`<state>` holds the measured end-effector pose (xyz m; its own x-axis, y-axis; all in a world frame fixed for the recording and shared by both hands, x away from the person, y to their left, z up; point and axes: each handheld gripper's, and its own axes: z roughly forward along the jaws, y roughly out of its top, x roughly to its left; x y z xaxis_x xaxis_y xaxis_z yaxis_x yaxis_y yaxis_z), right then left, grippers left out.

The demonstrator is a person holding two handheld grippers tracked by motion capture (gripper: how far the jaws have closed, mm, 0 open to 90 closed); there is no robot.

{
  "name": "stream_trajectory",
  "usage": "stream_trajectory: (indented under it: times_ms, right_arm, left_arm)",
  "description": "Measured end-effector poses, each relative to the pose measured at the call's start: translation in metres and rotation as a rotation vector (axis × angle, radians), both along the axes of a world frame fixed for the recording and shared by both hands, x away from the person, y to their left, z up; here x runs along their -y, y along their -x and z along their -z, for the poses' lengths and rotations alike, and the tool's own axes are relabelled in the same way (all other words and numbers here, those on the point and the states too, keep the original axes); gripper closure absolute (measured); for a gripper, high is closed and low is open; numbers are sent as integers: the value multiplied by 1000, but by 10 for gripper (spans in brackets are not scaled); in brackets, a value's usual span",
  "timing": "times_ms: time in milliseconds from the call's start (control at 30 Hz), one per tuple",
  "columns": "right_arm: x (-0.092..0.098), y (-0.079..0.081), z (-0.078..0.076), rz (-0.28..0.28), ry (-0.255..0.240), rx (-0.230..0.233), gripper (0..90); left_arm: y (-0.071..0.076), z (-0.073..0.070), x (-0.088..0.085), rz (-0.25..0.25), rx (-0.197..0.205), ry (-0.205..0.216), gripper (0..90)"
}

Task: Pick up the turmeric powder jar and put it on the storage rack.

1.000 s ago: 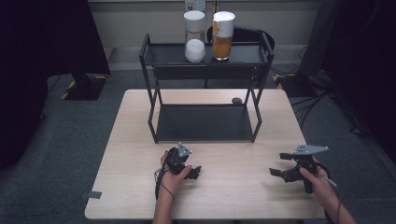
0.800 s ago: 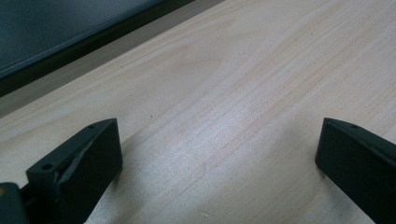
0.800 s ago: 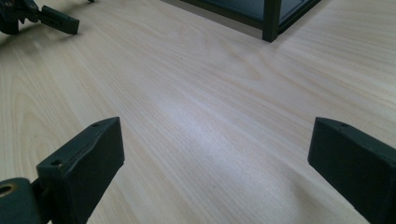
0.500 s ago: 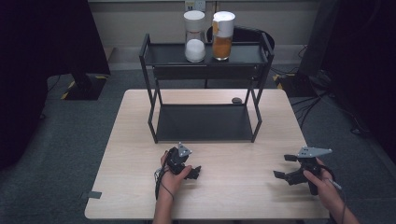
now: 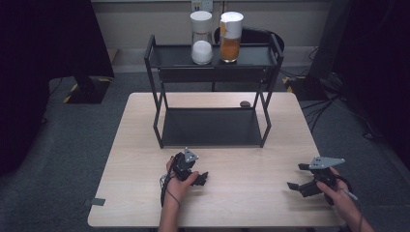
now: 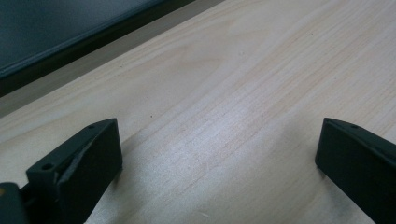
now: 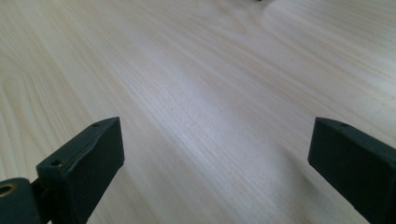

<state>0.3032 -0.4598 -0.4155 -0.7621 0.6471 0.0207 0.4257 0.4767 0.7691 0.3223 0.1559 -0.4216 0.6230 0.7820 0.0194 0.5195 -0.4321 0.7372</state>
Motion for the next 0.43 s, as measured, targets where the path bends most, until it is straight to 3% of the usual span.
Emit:
stream_trajectory:
  times_ms: [167, 433]
  right_arm:
    - [-4, 2, -2, -31, 68, -5, 24]
    - [-9, 3, -5, -56, 109, -12, 25]
  left_arm:
    - [0, 0, 0, 0, 0, 0, 0]
    - [0, 0, 0, 1, 0, -3, 0]
